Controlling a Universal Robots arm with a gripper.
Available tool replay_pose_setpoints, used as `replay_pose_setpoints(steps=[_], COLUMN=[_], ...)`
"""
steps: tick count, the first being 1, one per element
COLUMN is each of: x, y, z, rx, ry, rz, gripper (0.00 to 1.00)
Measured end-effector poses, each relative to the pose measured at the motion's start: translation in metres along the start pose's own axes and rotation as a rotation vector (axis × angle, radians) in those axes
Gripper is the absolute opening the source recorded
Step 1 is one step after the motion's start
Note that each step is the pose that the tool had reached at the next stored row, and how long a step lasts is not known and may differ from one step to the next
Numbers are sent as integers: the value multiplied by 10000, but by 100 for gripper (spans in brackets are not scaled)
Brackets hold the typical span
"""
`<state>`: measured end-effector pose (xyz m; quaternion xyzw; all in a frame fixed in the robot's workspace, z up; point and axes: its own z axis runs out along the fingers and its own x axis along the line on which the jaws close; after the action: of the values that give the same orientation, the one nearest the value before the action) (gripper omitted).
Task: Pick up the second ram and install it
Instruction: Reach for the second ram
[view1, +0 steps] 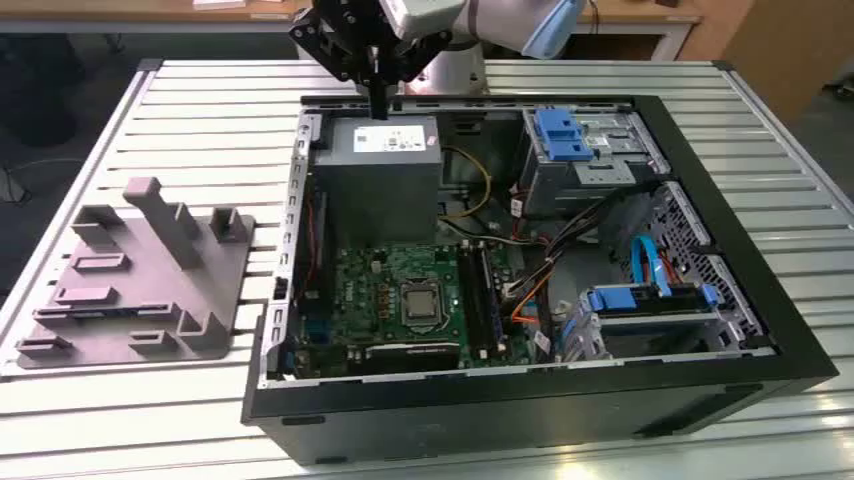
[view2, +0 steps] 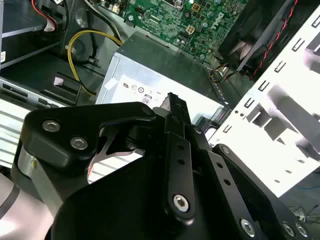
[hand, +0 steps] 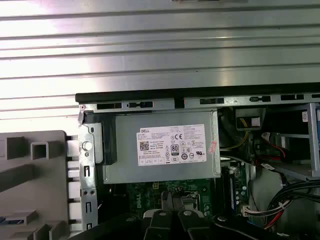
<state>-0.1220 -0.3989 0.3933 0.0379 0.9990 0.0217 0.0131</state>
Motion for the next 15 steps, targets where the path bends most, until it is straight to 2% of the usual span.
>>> replay_pose_setpoints(steps=[8,11,15], x=[12,63,165], y=[-1,-5,-12], z=[-1,-2,-5], rx=[1,0,0], ry=[0,0,0], rz=[1,-1,1], gripper=[10,10,10])
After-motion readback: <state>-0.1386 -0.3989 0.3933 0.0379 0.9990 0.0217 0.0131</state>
